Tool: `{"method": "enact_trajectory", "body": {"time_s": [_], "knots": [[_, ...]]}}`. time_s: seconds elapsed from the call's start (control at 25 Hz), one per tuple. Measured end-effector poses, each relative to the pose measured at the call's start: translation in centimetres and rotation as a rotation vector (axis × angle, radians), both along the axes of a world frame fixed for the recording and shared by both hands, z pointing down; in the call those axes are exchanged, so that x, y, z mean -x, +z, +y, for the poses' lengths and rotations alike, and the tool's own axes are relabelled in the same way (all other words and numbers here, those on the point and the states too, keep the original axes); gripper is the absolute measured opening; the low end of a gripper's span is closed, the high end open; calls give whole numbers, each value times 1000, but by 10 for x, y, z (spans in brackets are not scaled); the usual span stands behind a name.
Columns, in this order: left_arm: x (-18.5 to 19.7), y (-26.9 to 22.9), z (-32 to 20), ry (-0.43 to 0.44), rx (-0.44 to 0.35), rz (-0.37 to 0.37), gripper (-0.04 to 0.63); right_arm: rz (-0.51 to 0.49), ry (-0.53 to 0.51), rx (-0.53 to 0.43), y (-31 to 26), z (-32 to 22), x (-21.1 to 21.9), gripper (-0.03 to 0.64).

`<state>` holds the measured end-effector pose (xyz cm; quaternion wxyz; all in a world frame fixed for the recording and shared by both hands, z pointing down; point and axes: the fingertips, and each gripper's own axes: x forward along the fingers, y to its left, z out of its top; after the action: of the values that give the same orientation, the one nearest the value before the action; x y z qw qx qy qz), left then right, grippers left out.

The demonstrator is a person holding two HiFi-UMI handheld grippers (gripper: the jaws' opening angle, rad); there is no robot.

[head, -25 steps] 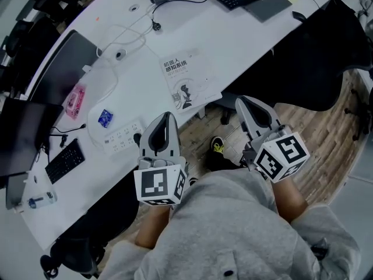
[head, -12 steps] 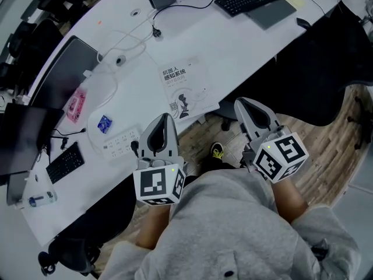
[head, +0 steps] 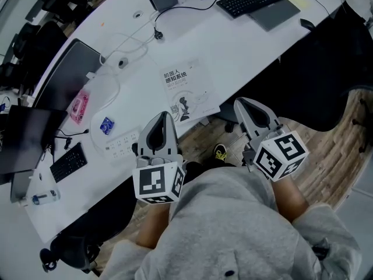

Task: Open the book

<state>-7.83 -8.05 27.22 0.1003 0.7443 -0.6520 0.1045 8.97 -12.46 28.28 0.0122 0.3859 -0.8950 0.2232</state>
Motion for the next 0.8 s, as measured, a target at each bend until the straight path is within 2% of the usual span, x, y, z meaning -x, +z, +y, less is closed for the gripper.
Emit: {"method": "enact_trajectory", "body": {"time_s": [0.4, 0.8], "knots": [[5, -1, -1, -35, 3, -18, 12, -21, -18, 27, 8, -9, -4, 28], [1, 10, -12, -1, 17, -25, 12, -23, -2, 72, 23, -9, -7, 28]]}}
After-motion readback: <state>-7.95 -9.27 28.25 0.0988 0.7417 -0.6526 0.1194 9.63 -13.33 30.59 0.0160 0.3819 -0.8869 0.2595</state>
